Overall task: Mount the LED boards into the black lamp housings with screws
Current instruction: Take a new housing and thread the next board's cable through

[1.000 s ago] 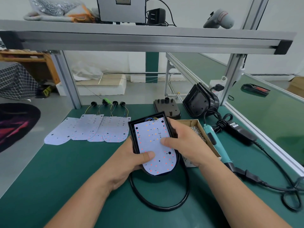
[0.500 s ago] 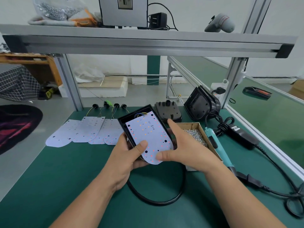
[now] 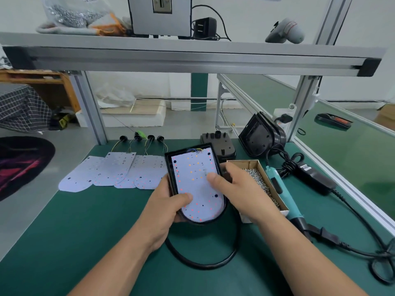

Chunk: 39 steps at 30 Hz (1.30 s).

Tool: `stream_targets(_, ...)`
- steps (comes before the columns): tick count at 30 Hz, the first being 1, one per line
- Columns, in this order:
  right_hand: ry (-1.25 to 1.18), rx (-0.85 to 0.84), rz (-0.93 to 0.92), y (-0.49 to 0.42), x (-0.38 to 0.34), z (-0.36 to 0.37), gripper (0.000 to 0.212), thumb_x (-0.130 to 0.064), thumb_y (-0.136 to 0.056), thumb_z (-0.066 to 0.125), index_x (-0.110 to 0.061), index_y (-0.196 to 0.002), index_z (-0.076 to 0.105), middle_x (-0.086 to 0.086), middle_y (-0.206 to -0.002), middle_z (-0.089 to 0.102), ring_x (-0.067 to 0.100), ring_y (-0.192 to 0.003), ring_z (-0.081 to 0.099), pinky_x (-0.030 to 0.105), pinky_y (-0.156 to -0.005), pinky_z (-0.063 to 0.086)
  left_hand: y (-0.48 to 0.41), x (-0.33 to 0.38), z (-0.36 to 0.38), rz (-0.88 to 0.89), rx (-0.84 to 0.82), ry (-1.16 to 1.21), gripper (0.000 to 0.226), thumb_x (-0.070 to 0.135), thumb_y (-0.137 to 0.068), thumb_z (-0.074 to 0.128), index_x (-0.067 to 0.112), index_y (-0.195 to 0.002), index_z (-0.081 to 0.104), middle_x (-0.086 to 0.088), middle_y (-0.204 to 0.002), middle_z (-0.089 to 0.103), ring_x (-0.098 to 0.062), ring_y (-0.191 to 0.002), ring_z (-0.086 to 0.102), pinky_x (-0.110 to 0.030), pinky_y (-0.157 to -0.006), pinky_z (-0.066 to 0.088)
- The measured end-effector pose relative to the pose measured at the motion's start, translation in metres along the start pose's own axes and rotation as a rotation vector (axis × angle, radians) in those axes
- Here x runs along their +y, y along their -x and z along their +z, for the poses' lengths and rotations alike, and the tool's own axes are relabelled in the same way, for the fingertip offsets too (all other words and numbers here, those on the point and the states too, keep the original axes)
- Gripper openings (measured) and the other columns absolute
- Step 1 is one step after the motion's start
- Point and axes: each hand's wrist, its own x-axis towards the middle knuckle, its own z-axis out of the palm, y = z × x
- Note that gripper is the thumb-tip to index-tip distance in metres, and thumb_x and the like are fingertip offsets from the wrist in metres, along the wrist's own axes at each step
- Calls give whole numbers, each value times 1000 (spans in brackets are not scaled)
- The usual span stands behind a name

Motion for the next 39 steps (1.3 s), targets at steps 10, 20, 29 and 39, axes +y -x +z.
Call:
stream_targets(10, 192, -129, 39, 1, -4, -2, 37, -57, -80, 74, -31, -105, 66, -7, -97, 76, 14, -91, 73, 45, -86, 60, -2, 4, -1, 70, 264, 34, 13, 27, -105, 68, 25, -117, 73, -3, -120, 78, -30, -119, 70, -58, -110, 52)
stream_targets(20, -99, -13, -53, -1, -1, 8, 25, -46, -86, 74, -24, -87, 64, -9, -73, 57, 10, -68, 52, 34, -67, 41, 8, 9, 9, 37, 113, 59, 21, 42, -92, 72, 32, -110, 72, -4, -119, 79, -29, -113, 75, -56, -102, 57)
stream_targets(29, -119, -42, -21, -1, 0, 10, 19, -42, -87, 72, -34, -72, 63, -17, -68, 54, 6, -64, 51, 31, -65, 41, 8, 10, 12, 50, 179, 67, 8, 19, -99, 71, 27, -100, 73, -10, -108, 80, -35, -101, 77, -52, -90, 62)
stream_targets(39, 76, -57, 2, -1, -2, 2, 35, -51, -87, 67, -16, -88, 64, -8, -73, 63, 9, -69, 58, 36, -69, 47, 6, 17, -3, -96, 68, -23, 16, 16, -104, 67, 22, -117, 74, -6, -115, 81, -28, -107, 78, -47, -94, 60)
